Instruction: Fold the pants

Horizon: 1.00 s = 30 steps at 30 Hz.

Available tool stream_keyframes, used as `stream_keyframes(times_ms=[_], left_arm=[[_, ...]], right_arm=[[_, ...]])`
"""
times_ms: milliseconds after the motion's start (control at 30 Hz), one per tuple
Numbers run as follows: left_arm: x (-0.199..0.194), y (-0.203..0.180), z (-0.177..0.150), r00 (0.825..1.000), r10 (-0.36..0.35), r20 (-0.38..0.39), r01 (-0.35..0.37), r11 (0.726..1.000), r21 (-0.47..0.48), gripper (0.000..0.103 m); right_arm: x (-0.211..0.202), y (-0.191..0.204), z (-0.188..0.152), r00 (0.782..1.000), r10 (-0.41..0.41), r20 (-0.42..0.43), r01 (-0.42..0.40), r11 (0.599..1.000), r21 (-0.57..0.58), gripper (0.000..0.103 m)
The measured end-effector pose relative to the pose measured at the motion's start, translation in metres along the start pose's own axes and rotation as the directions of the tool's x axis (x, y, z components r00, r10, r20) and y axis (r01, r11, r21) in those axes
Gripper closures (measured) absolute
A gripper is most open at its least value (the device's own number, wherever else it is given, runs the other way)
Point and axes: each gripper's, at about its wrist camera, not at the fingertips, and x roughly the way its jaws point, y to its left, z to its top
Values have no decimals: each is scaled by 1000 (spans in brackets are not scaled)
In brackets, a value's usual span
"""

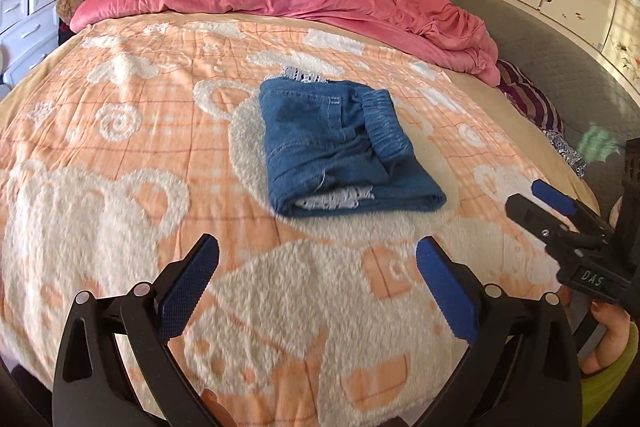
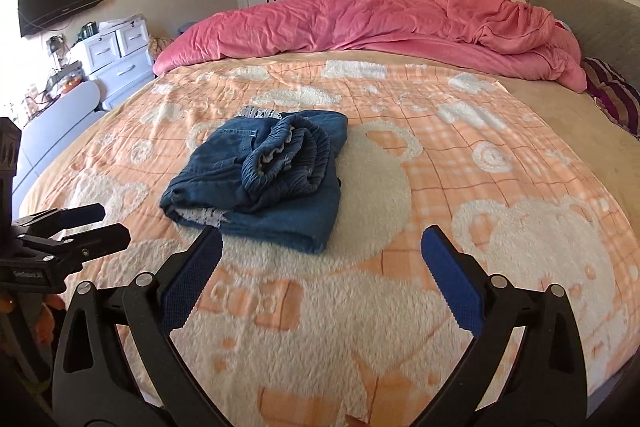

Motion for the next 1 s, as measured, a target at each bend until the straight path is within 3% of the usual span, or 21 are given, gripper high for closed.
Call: stream_keyframes(times_ms=[633,1000], left_arm=[[-20,1,-37,998,43,38,-43,999,-14,4],[-13,-4,-49,999,33,11,-33,999,-14,4]], right_arm=[[-30,-5,-26,998,-43,54,43,999,-3,9],[-27,5,-42,998,-32,53,33,999,-17,9]])
